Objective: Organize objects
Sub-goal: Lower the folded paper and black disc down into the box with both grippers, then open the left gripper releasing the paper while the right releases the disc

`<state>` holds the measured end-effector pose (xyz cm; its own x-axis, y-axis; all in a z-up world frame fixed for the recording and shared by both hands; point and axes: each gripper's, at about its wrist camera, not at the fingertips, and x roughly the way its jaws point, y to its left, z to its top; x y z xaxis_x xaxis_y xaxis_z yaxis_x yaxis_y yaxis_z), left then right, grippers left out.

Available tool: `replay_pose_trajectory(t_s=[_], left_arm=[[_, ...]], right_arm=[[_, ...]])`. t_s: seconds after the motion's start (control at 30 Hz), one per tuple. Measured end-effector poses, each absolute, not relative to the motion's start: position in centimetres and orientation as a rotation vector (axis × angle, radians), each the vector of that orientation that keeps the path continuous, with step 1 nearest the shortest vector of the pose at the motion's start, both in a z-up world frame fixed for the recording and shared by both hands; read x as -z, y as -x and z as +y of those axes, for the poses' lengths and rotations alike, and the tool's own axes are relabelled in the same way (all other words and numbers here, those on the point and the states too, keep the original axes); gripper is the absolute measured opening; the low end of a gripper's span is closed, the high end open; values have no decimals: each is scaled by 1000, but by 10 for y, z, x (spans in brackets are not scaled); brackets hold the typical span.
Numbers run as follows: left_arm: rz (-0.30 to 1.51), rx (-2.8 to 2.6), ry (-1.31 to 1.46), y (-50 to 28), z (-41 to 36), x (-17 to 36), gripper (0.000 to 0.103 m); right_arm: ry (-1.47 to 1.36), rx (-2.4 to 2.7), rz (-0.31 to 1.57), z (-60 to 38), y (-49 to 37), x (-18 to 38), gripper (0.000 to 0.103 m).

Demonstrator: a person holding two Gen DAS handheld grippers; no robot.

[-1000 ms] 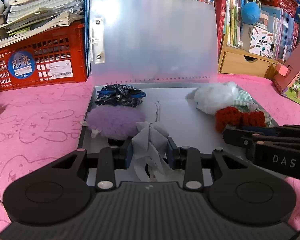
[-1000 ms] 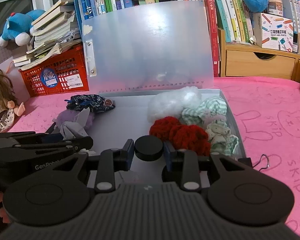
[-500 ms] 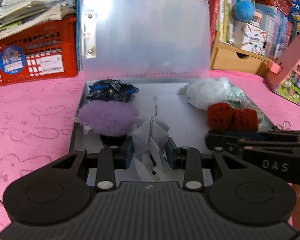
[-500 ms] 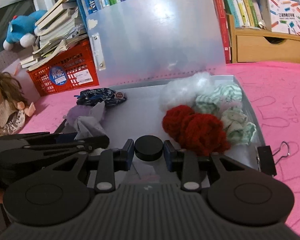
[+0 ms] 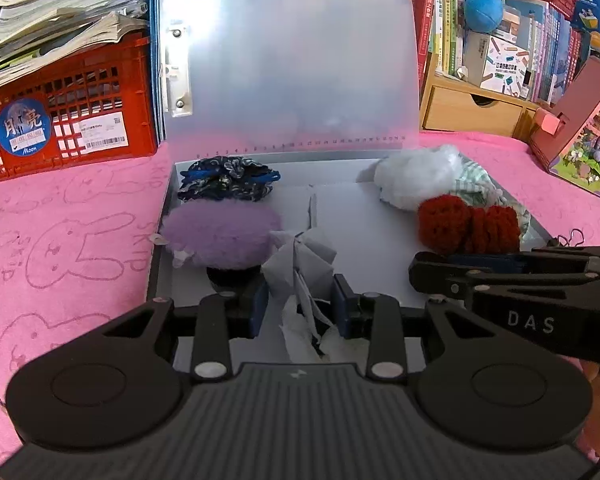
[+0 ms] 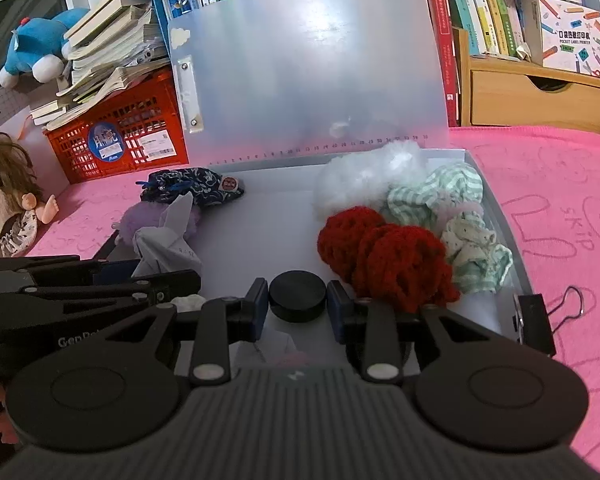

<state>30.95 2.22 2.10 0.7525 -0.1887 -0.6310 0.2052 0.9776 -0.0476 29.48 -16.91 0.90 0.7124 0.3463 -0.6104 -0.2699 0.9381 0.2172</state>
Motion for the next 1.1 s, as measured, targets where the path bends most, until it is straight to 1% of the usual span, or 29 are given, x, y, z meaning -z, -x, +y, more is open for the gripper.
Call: replay_pose_trajectory(t_s=[0.3,0.43,0.53,0.6,0.67,0.7,0.83,1.1], left_arm=[[684,221,-37,-308,18,-20,39],[687,219,-39,-307,17,-20,40],[695,213,-36,-308,17,-19,40],[699,212,-36,-308,17,-19,40],[702,212,-36,-307,18,-19,43],[702,207,-37,-307,18,-19,45],[704,194,-25,-306,21,-20,52],[704,182,-26,-302,20,-23,57]], right_arm=[[-110,-336,703,-169,-295,-9,37],[-58,-318,719,-162,-297,-10,41],[-31,-307,725,-157,-298,-11,41],[-35,-307,725,-157,-297,-11,43],[-43,-310,725,-158,-297,-12,54],[-46,-307,724,-159,-296,-12,55],[-63,-310,716,-163,-294,-15,57],[-61,-306,697,-163,-288,-21,58]])
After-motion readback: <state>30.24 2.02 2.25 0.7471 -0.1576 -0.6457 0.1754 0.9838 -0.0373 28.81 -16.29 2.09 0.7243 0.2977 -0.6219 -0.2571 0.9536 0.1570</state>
